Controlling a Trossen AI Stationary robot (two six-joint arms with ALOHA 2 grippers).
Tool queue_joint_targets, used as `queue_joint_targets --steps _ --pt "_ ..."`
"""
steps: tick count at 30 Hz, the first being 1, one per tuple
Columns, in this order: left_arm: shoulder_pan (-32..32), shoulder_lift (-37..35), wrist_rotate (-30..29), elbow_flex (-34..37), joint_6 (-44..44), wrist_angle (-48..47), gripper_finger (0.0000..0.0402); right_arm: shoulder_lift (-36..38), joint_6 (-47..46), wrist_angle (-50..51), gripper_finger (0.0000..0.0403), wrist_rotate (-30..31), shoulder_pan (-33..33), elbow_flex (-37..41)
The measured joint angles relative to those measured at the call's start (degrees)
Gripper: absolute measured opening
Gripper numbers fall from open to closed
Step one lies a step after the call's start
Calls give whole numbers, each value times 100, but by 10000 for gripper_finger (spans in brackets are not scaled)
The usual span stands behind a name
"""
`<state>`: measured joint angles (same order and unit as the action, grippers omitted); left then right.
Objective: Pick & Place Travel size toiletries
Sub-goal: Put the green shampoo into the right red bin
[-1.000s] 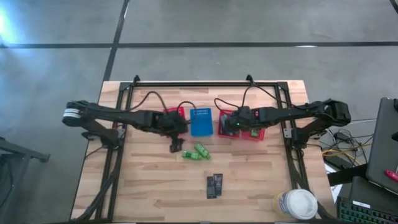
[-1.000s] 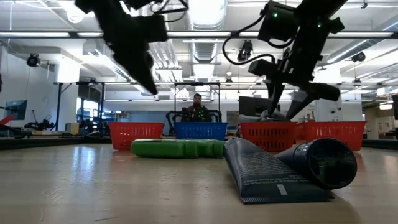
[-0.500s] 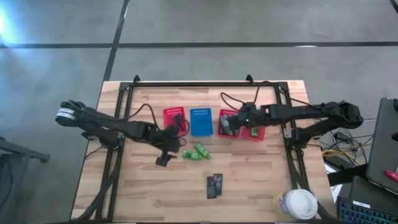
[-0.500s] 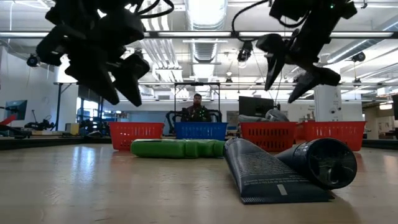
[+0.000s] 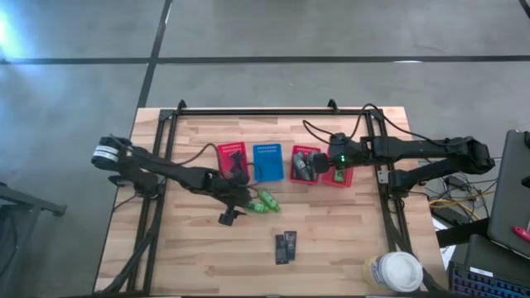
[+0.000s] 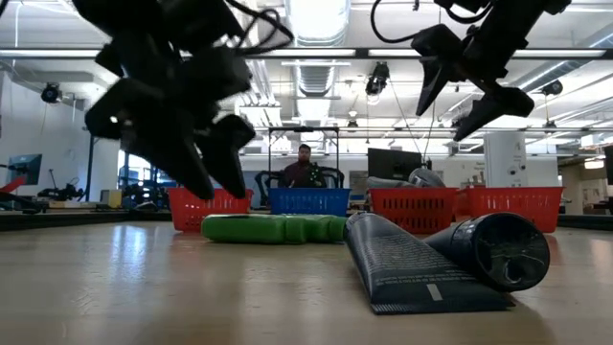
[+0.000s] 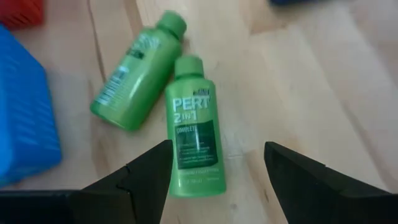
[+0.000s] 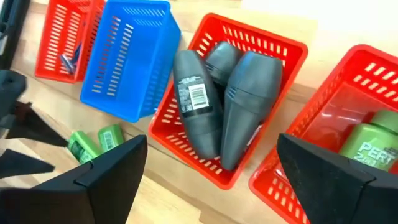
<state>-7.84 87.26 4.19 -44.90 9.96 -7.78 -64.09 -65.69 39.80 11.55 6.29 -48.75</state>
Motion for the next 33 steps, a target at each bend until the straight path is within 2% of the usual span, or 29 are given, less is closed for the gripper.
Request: queue_joint_targets --steps 5,10,20,28,30,33 --pt "82 530 -74 -156 -2 3 257 -42 -21 55 350 -4 -103 0" --pt "297 720 -70 -213 -308 4 257 -52 -32 66 338 -4 -236 0" --pt "365 800 636 -213 -179 -18 252 -53 -33 73 322 -4 -269 0" --pt "356 894 686 -246 -11 18 206 -53 -41 71 310 -10 -269 0" --pt "356 890 688 -246 -14 18 190 -54 -23 38 306 -147 -269 2" --pt "361 771 682 -246 -123 -36 170 -46 15 -170 300 -692 -269 2"
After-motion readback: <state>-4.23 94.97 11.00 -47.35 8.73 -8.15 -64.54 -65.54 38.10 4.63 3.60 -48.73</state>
